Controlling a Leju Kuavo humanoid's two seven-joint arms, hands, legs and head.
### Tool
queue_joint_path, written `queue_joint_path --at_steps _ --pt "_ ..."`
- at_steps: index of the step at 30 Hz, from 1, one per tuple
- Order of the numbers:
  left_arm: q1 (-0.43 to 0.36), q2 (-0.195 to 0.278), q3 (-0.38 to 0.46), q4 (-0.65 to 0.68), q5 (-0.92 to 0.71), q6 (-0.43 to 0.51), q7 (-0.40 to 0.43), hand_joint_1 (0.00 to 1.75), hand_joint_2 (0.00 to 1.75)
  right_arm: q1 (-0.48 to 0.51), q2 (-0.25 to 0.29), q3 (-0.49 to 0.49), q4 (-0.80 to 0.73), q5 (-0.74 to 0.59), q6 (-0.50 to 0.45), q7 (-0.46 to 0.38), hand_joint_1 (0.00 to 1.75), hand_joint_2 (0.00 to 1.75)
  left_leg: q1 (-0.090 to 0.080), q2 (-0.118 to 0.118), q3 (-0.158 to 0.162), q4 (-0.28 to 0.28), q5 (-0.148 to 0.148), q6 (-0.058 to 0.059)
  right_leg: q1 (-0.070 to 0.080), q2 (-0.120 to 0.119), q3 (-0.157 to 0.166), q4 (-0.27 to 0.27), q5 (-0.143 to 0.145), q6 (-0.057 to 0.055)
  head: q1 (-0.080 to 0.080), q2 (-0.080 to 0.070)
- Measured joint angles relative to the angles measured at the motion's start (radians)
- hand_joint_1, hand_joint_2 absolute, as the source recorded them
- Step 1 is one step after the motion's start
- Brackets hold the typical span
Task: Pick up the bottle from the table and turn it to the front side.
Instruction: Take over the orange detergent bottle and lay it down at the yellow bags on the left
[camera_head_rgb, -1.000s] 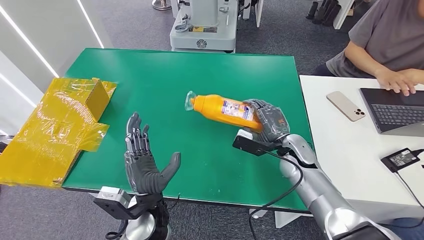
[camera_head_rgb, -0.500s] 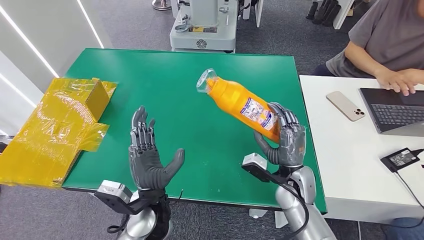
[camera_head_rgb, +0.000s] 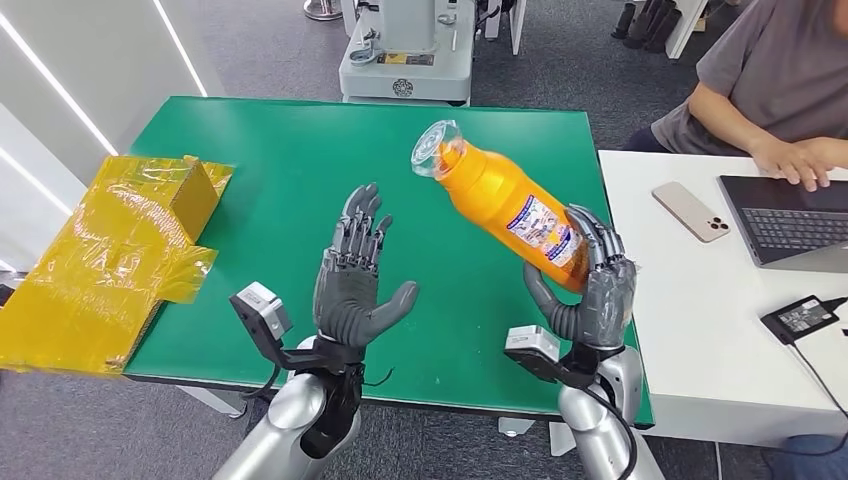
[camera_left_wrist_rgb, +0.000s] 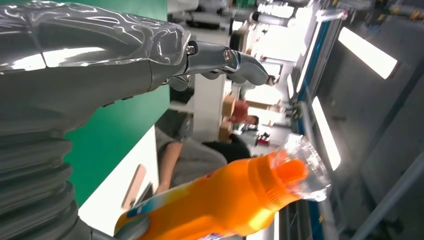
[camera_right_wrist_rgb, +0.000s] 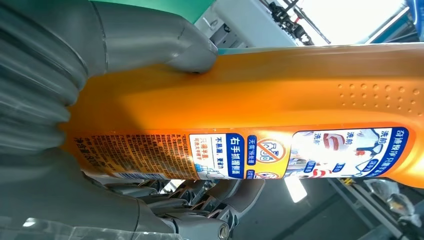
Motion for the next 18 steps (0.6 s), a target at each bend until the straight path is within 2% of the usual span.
queue_joint_path --at_steps 11,18 --pt "-0.099 -0.022 -0.029 0.099 0.023 -0.051 0.022 0.00 1.75 0.001 0.008 0.055 0.012 -0.002 0.055 0.012 1.75 1.75 0.000 0.000 0.000 0.000 0.000 0.000 0.000 0.000 0.000 0.000 0.000 0.000 0.000 0.000" --pt "-0.124 -0.027 -0.038 0.130 0.035 -0.053 0.022 0.00 1.75 -0.016 0.020 0.085 0.062 -0.002 0.114 0.016 1.75 1.75 0.000 0.000 0.000 0.000 0.000 0.000 0.000 0.000 0.000 0.000 0.000 0.000 0.000 0.000"
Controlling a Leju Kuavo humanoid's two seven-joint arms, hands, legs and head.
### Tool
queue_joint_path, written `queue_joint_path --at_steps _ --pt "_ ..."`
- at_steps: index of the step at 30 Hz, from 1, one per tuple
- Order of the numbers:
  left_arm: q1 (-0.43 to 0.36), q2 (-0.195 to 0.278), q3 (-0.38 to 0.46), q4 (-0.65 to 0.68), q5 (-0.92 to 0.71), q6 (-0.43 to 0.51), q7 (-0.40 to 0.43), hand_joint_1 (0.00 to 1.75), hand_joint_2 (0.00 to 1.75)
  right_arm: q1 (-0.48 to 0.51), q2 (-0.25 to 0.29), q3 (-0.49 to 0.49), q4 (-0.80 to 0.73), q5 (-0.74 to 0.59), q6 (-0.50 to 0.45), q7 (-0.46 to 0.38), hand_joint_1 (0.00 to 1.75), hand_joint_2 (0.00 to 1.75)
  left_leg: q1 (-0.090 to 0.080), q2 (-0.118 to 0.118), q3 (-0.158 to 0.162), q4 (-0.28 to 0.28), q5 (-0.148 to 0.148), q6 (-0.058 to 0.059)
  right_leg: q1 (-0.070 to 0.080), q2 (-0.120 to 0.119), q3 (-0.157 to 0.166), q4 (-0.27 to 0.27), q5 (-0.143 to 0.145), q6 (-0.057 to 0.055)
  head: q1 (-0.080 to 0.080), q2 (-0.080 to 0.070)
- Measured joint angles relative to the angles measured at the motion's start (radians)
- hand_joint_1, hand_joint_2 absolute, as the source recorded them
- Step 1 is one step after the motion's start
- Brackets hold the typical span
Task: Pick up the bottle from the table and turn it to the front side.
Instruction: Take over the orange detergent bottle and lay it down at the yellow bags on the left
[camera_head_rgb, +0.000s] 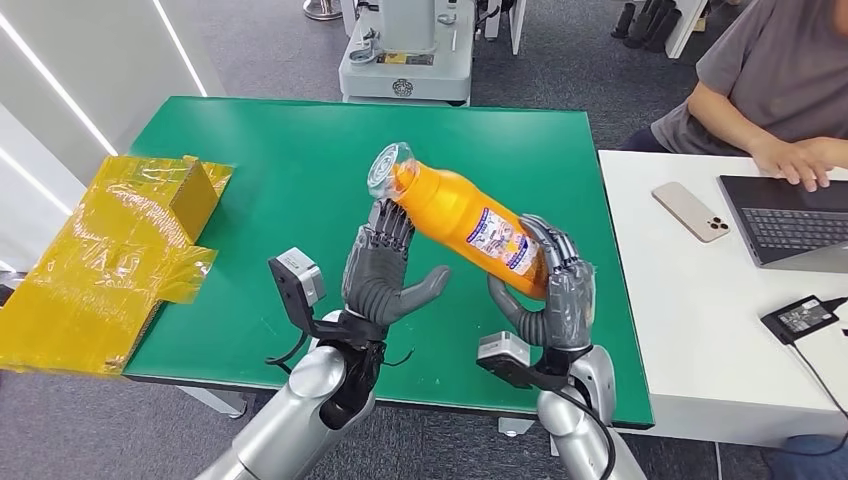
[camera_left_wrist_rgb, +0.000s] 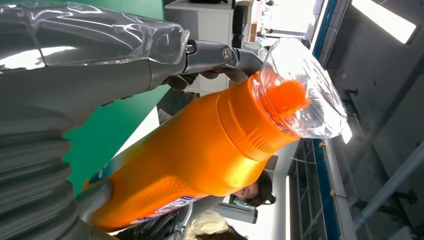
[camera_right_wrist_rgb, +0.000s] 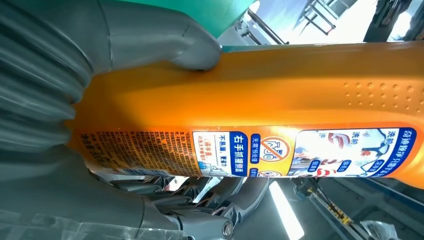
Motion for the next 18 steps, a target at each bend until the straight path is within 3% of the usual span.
queue_joint_path --at_steps 18 --pt "0.002 0.001 0.000 0.033 -0.016 0.034 -0.005 0.00 1.75 -0.062 0.005 0.077 0.119 0.057 0.246 0.056 1.75 1.75 0.000 0.000 0.000 0.000 0.000 0.000 0.000 0.000 0.000 0.000 0.000 0.000 0.000 0.000"
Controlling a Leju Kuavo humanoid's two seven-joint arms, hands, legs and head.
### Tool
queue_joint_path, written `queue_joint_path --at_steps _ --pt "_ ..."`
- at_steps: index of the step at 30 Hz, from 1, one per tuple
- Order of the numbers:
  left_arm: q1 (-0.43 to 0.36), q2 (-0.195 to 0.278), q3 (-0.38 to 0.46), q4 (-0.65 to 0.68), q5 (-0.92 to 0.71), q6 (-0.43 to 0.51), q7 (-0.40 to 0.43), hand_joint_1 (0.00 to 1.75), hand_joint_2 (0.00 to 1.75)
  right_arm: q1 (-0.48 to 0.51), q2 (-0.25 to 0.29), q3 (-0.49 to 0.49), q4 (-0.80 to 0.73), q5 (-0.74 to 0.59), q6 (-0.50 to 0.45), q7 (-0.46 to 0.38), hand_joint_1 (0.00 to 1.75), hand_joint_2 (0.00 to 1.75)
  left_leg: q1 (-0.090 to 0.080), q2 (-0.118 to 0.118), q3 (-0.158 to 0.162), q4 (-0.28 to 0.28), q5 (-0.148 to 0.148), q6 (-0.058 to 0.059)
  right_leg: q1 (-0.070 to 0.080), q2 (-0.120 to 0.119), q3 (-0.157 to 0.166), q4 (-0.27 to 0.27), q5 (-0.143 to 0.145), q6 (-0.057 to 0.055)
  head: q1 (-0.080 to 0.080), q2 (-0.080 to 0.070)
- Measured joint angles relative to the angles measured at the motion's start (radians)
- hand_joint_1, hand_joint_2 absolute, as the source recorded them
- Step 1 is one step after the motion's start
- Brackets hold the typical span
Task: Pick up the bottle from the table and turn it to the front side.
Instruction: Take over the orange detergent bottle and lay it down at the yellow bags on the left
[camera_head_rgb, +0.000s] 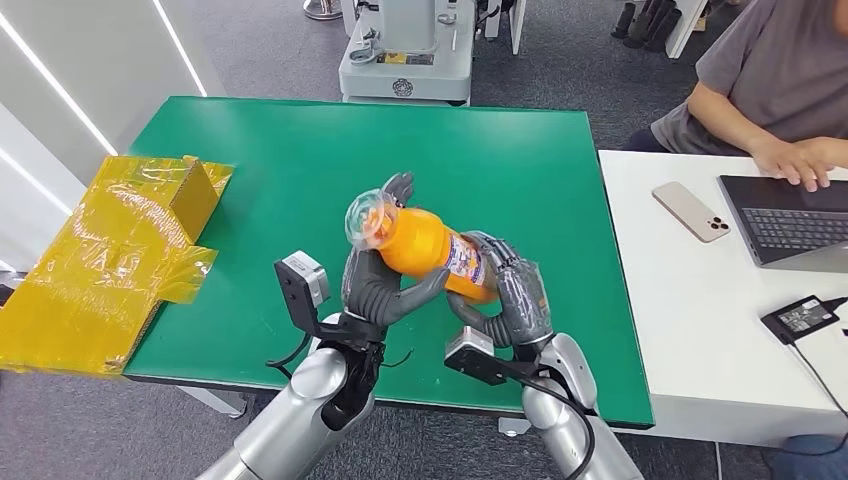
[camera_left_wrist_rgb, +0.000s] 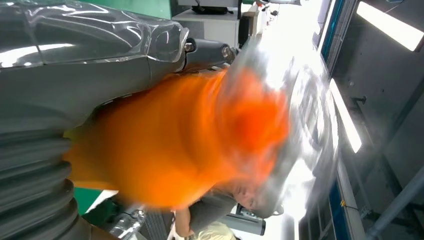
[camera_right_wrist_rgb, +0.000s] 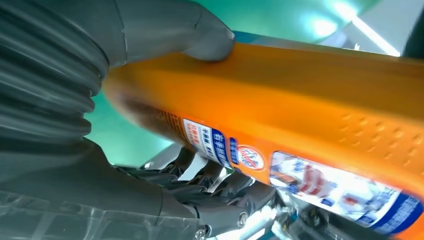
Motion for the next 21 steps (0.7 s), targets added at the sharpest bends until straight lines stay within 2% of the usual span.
queue_joint_path --at_steps 15,19,21 --pt "0.015 0.002 0.000 0.007 -0.046 0.055 -0.003 0.00 1.75 -0.023 0.000 0.020 0.059 0.022 0.100 0.008 1.75 1.75 0.000 0.000 0.000 0.000 0.000 0.000 0.000 0.000 0.000 0.000 0.000 0.000 0.000 0.000" --pt "0.021 0.002 0.000 0.007 -0.052 0.065 -0.007 1.70 1.75 -0.025 0.001 0.021 0.066 0.027 0.104 0.009 1.75 1.75 0.000 0.000 0.000 0.000 0.000 0.000 0.000 0.000 0.000 0.000 0.000 0.000 0.000 0.000" --pt "0.024 0.002 0.000 0.007 -0.054 0.069 -0.012 1.75 1.75 -0.026 0.001 0.021 0.069 0.027 0.104 0.011 1.75 1.75 0.000 0.000 0.000 0.000 0.000 0.000 0.000 0.000 0.000 0.000 0.000 0.000 0.000 0.000"
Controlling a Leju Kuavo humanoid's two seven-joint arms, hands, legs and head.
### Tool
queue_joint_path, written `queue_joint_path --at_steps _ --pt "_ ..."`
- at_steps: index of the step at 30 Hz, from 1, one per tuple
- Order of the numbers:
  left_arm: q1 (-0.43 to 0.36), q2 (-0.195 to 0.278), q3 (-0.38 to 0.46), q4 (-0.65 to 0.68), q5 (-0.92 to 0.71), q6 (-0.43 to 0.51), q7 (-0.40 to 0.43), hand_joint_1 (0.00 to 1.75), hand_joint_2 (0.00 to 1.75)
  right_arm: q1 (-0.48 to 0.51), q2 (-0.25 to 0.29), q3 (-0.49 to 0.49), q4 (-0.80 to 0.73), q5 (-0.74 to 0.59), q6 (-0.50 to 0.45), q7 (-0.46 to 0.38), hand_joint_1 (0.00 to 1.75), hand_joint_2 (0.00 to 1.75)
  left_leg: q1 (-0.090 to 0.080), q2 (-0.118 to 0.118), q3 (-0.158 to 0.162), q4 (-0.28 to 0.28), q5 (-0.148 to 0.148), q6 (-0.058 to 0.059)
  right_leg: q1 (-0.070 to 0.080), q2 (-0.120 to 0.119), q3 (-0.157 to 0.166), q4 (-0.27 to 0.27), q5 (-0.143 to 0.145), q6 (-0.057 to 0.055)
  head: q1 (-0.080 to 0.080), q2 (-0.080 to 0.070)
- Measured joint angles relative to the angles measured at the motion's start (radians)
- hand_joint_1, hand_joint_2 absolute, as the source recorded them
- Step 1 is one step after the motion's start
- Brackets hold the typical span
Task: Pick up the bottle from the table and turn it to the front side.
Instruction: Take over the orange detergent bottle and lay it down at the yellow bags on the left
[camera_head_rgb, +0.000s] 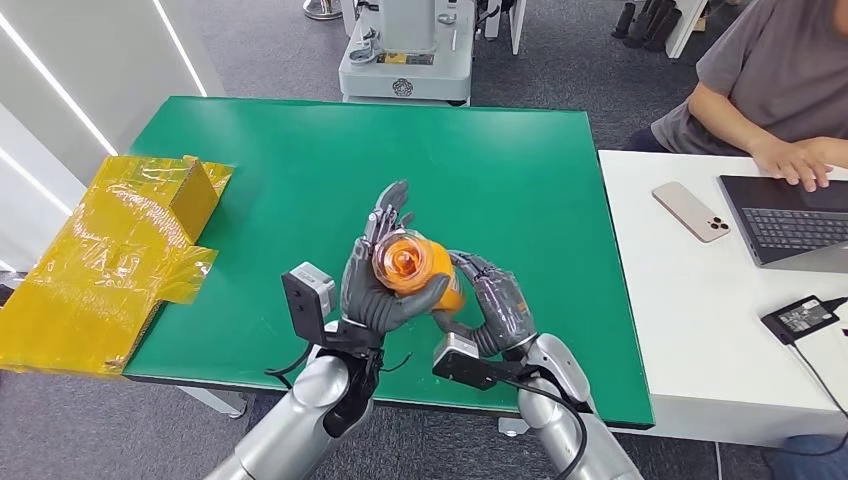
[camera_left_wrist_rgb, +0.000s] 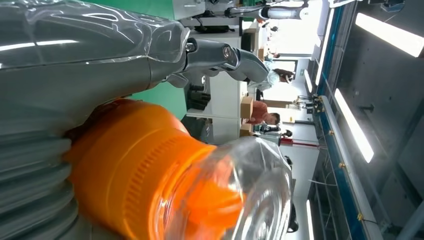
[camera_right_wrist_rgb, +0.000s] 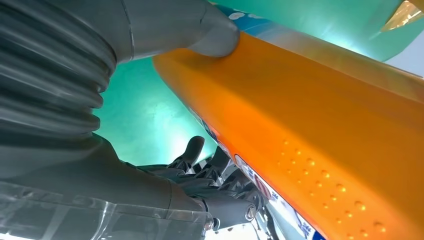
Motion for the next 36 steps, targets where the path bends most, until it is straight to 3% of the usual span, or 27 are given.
queue_joint_path --at_steps 19,20,23,24,31,36 --pt "0.008 0.008 0.003 0.000 0.011 0.014 -0.010 1.75 1.75 0.001 0.000 -0.003 0.011 -0.009 -0.002 -0.004 1.73 1.75 0.000 0.000 0.000 0.000 0.000 0.000 0.000 0.000 0.000 0.000 0.000 0.000 0.000 0.000" --pt "0.008 0.009 0.003 0.000 0.011 0.015 -0.010 1.75 1.75 0.001 0.000 -0.003 0.011 -0.010 -0.003 -0.004 1.40 1.75 0.000 0.000 0.000 0.000 0.000 0.000 0.000 0.000 0.000 0.000 0.000 0.000 0.000 0.000" --pt "0.008 0.011 0.003 0.000 0.012 0.019 -0.013 1.75 1.75 0.002 0.000 -0.003 0.011 -0.005 -0.022 0.004 0.10 1.75 0.000 0.000 0.000 0.000 0.000 0.000 0.000 0.000 0.000 0.000 0.000 0.000 0.000 0.000" --pt "0.009 0.011 0.003 0.000 0.012 0.021 -0.015 1.75 1.75 0.002 0.000 -0.003 0.010 0.003 -0.039 0.013 0.00 1.75 0.000 0.000 0.000 0.000 0.000 0.000 0.000 0.000 0.000 0.000 0.000 0.000 0.000 0.000" --pt "0.022 0.011 0.003 -0.002 0.006 0.042 -0.019 1.75 1.75 0.023 0.002 0.003 -0.045 0.054 -0.160 0.089 0.00 1.75 0.000 0.000 0.000 0.000 0.000 0.000 0.000 0.000 0.000 0.000 0.000 0.000 0.000 0.000" --pt "0.024 0.010 0.003 -0.012 0.006 0.061 -0.026 1.75 1.75 0.071 0.002 0.003 -0.138 -0.040 -0.199 0.096 0.00 1.75 0.000 -0.001 -0.001 0.000 0.000 0.000 0.000 -0.001 0.000 0.000 0.000 0.000 0.000 0.000"
